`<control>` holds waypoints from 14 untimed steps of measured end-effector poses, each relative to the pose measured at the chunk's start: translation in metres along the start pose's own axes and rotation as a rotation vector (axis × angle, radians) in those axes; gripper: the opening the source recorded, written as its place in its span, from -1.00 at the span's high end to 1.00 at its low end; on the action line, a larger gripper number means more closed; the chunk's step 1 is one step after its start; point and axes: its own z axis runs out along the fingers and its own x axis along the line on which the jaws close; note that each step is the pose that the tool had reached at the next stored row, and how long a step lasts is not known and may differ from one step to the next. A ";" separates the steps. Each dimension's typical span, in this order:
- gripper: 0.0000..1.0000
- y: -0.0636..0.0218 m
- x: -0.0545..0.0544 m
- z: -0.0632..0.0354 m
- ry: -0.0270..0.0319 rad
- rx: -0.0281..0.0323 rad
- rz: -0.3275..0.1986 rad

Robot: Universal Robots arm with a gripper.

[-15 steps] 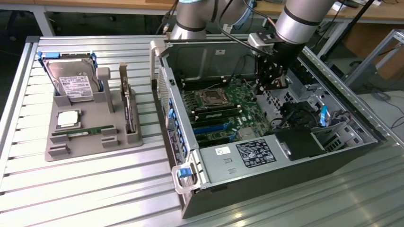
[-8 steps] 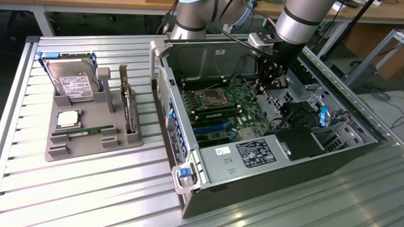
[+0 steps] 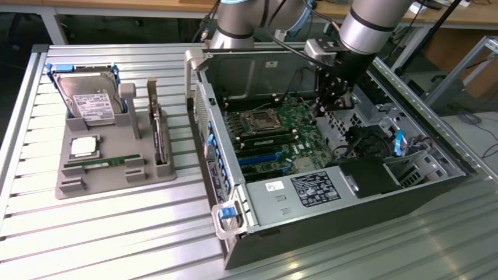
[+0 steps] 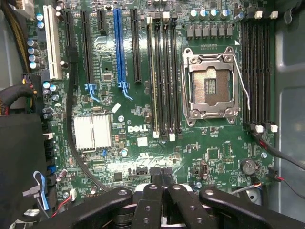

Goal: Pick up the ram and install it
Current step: 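Press down the ram until it locks into place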

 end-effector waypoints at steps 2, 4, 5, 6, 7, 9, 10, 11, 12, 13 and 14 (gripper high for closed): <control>0.80 0.0000 0.000 0.0000 0.0002 0.0012 0.025; 0.80 0.0000 0.000 0.0000 0.0005 0.0027 0.057; 0.80 0.0000 0.000 0.0000 0.0006 0.0031 0.066; 0.80 0.0000 0.000 0.0000 0.0008 0.0040 0.085; 0.80 0.0000 0.000 0.0000 0.0009 0.0047 0.098; 0.80 0.0000 0.000 0.0000 0.0012 0.0063 0.133; 0.80 0.0000 0.000 0.0000 0.0014 0.0072 0.151; 0.80 0.0000 0.000 0.0000 0.0015 0.0079 0.167; 0.80 0.0000 0.000 0.0000 0.0017 0.0085 0.180; 0.80 0.0000 0.000 0.0000 0.0018 0.0092 0.193; 0.80 0.0000 0.000 0.0000 0.0019 0.0099 0.207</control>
